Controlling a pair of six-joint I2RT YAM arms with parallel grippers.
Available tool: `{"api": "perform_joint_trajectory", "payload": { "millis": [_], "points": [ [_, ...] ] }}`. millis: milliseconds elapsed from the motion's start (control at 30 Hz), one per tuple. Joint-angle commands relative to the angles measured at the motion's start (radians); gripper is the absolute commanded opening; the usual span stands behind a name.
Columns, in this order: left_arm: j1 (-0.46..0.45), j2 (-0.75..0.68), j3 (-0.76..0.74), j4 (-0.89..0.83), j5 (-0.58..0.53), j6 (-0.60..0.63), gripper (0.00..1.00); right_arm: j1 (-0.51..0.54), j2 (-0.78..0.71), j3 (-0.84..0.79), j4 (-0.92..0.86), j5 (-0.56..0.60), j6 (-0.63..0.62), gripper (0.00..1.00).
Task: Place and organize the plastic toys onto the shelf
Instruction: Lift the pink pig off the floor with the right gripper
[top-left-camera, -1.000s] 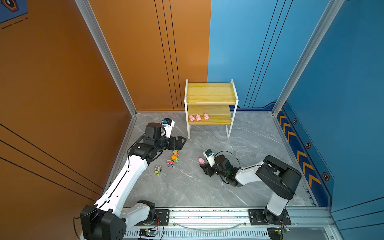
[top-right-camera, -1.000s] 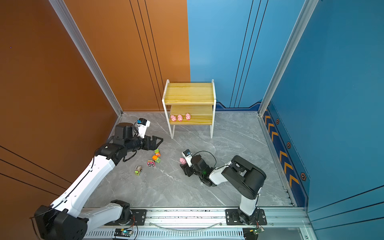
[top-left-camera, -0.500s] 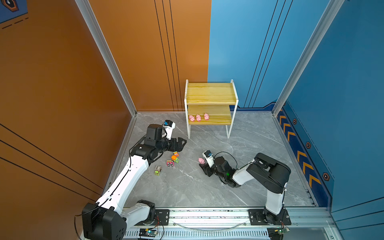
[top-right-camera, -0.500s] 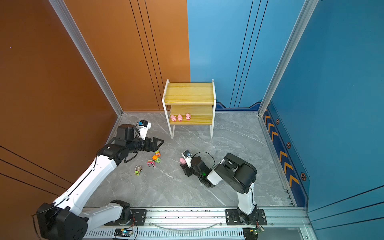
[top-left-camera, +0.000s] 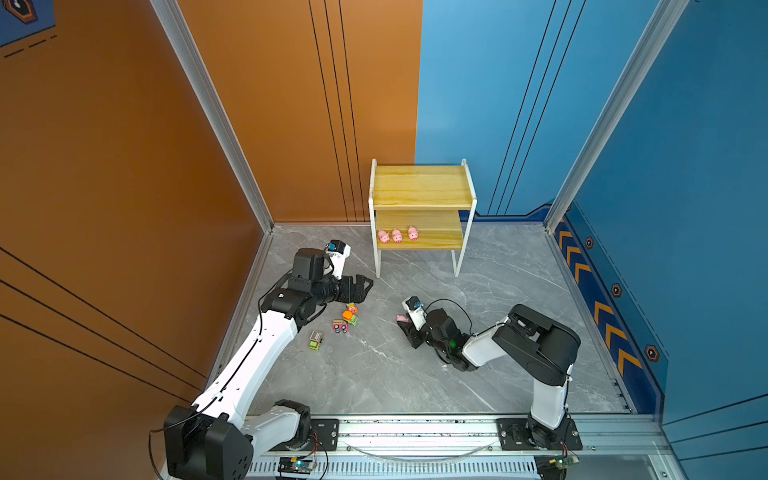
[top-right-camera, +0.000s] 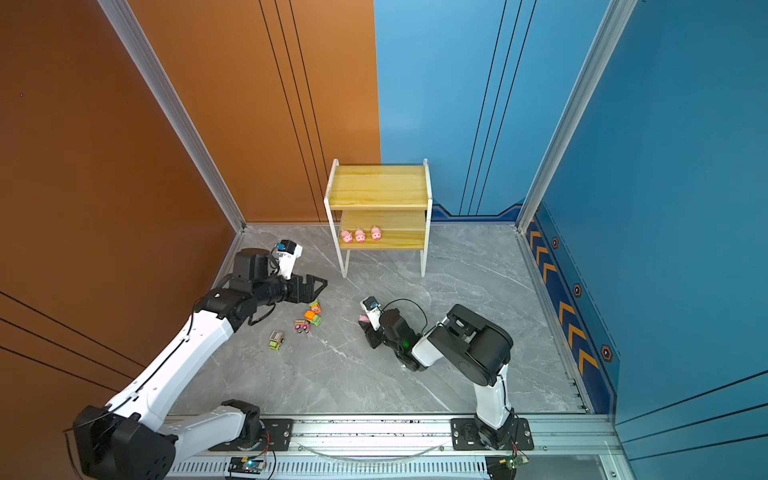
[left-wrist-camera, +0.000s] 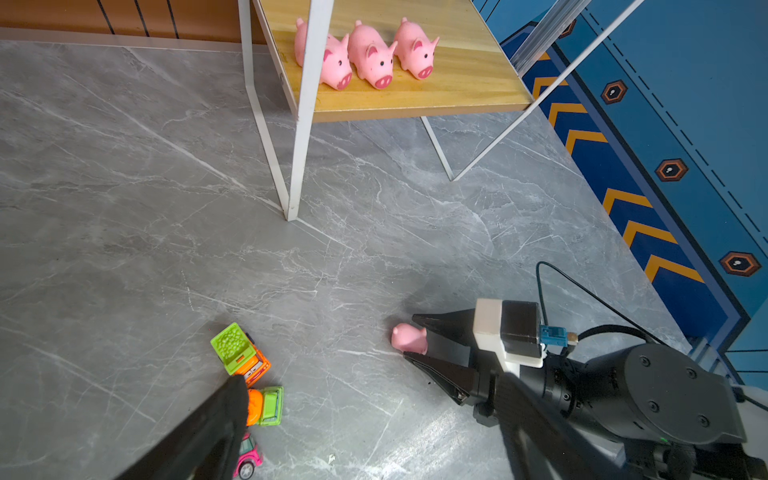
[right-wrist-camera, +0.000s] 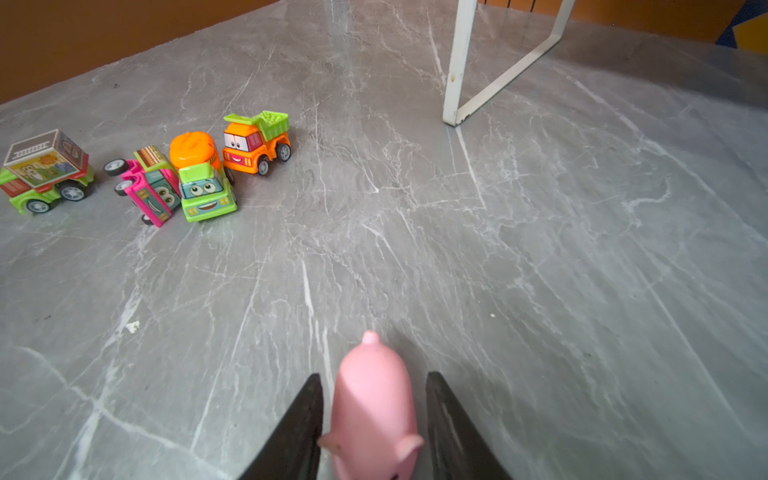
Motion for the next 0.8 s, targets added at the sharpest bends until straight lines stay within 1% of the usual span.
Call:
{"api": "perform_joint_trajectory", "payload": {
  "millis": [0, 300, 533, 700, 767],
  "points": [
    [0.005, 0.007, -0.003, 0.008, 0.018, 0.013, 0.94, -0.005, 0.027, 0.025, -0.028, -0.002, -0.016, 0.4],
    [0.005, 0.012, -0.001, 0.009, 0.021, 0.011, 0.94, -0.003, 0.023, 0.022, -0.057, 0.009, -0.016, 0.47],
    [0.005, 0.018, 0.0, 0.009, 0.025, 0.009, 0.94, -0.003, 0.007, 0.003, -0.06, 0.015, -0.011, 0.44],
    [0.004, 0.017, 0.001, 0.01, 0.028, 0.007, 0.94, 0.0, 0.006, 0.0, -0.064, 0.015, -0.008, 0.39],
    [0.005, 0.018, 0.001, 0.01, 0.028, 0.007, 0.94, 0.002, 0.006, -0.001, -0.066, 0.015, -0.006, 0.39]
  ]
}}
